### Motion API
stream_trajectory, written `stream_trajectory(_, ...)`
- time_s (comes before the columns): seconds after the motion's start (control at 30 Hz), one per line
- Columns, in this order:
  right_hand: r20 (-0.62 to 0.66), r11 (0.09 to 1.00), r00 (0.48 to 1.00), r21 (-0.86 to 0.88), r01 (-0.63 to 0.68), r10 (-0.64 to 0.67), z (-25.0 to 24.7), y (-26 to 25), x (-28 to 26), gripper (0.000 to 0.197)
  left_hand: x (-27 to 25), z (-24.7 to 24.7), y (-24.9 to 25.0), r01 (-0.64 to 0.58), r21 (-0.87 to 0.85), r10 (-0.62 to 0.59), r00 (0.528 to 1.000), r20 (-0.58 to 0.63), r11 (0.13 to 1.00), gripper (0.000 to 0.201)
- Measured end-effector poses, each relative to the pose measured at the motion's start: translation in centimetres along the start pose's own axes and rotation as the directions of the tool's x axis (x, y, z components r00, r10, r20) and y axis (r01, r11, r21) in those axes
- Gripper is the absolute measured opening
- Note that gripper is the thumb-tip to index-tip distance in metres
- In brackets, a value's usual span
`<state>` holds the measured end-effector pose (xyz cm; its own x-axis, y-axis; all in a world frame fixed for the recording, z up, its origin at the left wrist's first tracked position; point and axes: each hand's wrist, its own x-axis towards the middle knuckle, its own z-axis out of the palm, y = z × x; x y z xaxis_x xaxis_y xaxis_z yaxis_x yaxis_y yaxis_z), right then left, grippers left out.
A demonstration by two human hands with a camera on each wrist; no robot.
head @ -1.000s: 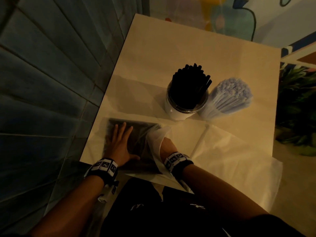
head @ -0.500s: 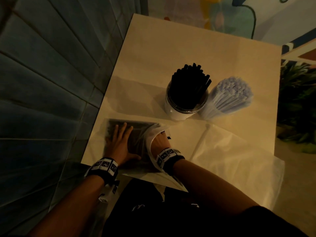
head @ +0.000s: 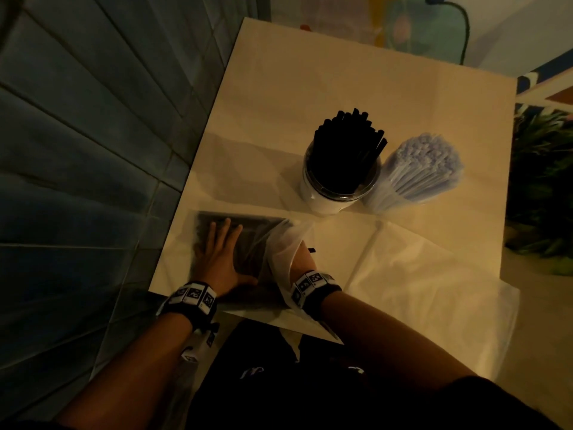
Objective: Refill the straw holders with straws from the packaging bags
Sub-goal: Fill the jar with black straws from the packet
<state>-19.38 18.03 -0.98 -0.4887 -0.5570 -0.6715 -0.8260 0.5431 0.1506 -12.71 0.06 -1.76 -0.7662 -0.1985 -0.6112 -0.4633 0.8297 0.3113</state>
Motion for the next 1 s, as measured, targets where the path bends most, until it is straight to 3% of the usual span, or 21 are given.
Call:
stream_trajectory(0.03, 0.08, 0.994, 0.992, 0.041, -0.105, 0.102, -0.7, -0.3, 0.2, 0.057, 0.0, 0.0, 0.0, -0.004, 0.003, 0.004, 1.0, -0.004, 1.0, 0.132)
stream_trajectory(0.1, 0.059, 0.975, 0.992, 0.187, -0.123, 0.113, -0.7, -0.4, 0.8, 0.052, 0.0, -0.1, -0.1, -0.007, 0.023, 0.007, 1.0, 0.002, 1.0, 0.132)
stream_trajectory(0.17, 0.145, 0.876, 0.986, 0.461, -0.141, 0.082, -2.0, -0.2, 0.4, 0.051, 0.1, -0.2, -0.1, -0.005, 0.033, 0.005, 1.0, 0.011, 0.999, 0.133)
stream_trajectory(0.2, 0.181, 0.845, 0.981, 0.513, -0.151, 0.066, -2.2, -0.2, 0.3, 0.053, 0.1, -0.3, 0.0, -0.006, 0.035, 0.005, 1.0, 0.01, 0.999, 0.133)
stream_trajectory(0.23, 0.133, 0.829, 0.986, 0.537, -0.158, 0.101, -2.4, 0.0, 0.1, 0.054, 0.1, -0.4, 0.0, -0.006, 0.035, 0.005, 1.0, 0.009, 0.999, 0.133)
stream_trajectory(0.3, 0.211, 0.81, 0.969, 0.541, -0.224, 0.127, -3.2, 0.9, -0.8, 0.047, 0.1, -0.3, 0.0, -0.005, 0.032, 0.005, 1.0, 0.007, 0.999, 0.133)
stream_trajectory(0.4, 0.015, 0.835, 1.0, 0.55, -0.002, -0.008, -2.1, 3.2, -1.5, 0.041, 0.0, -0.3, 0.1, -0.006, 0.026, 0.006, 1.0, 0.003, 1.0, 0.132)
stream_trajectory(0.5, -0.073, 0.866, 0.997, 0.5, 0.022, 0.017, 0.5, 5.7, -2.8, 0.029, 0.1, -0.4, 0.1, -0.006, 0.021, 0.005, 1.0, 0.012, 1.0, 0.131)
stream_trajectory(0.6, -0.123, 0.883, 0.987, 0.468, -0.032, 0.101, 3.1, 7.3, -4.3, 0.033, 0.0, -0.7, 0.3, -0.005, 0.023, 0.004, 1.0, 0.019, 1.0, 0.131)
stream_trajectory(0.77, -0.271, 0.854, 0.963, 0.499, 0.147, -0.008, 1.1, 5.4, -3.3, 0.042, 0.0, -0.5, 0.4, -0.001, 0.034, 0.001, 1.0, 0.012, 0.999, 0.132)
stream_trajectory(0.9, -0.24, 0.779, 0.971, 0.607, 0.157, -0.009, -1.2, 3.8, -1.5, 0.04, 0.0, -0.5, 0.5, 0.018, 0.048, -0.019, 1.0, 0.018, 0.999, 0.132)
stream_trajectory(1.0, -0.211, 0.826, 0.977, 0.548, 0.129, -0.013, -1.5, 3.4, -1.0, 0.036, 0.2, -0.3, 0.5, 0.015, 0.049, -0.016, 1.0, 0.016, 0.999, 0.134)
